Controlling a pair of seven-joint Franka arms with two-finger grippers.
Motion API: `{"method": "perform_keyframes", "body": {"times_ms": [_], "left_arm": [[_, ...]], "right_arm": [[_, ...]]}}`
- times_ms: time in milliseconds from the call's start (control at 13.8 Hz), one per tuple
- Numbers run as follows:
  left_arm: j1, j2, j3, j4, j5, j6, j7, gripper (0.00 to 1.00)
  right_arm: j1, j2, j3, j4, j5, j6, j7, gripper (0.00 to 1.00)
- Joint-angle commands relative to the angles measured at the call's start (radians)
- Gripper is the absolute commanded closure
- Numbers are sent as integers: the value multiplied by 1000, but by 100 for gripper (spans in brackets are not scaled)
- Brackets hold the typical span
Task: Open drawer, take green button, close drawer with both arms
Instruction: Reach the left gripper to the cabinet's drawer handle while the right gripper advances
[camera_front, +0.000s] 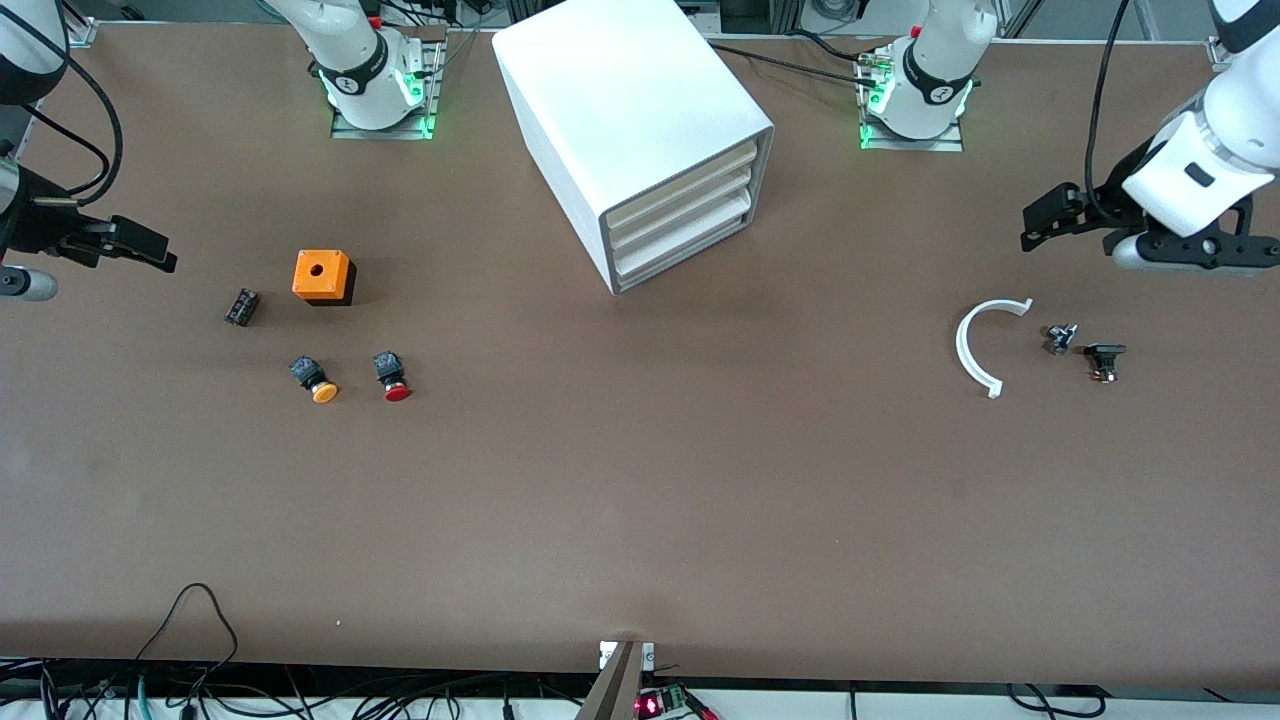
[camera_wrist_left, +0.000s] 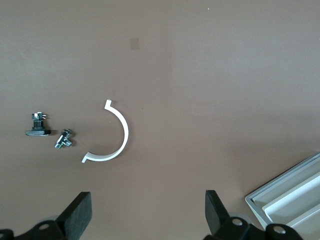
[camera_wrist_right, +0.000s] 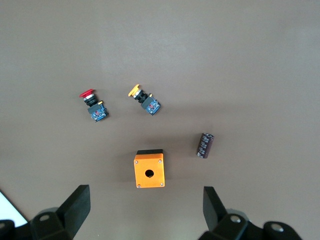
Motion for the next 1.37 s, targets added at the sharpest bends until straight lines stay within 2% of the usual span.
{"method": "perform_keyframes", "body": {"times_ms": [0,144,361,722,867,1011,1156,1300], "left_arm": [[-27,85,-6,38,-11,-37,15,0],[-32,122,-18,37,-39,-47,34,0],[-35,245,-27,32,-144,-50,68,0],[-38,458,-32,0,-448,-34,156,0],[-38,538,-67,-46,-609,-8,177,0],[-67,579,-82,-107,-738,42,319,0],[-88,602,-114,-168,-803,105,485,0],[-88,615,-168,-243,-864,189,539,0]], "right_arm": [[0,-31,3,-29,-7,8,8,0],[0,-29,3,-29,-7,9,8,0],[0,-29,3,-29,-7,12,8,0],[18,-15,11,-20,-1,57,10,0],[34,11,17,-20,11,104,10,0],[64,44,19,-18,11,179,12,0],[96,83,19,-15,29,238,12,0],[123,109,19,-15,30,247,10,0]]}}
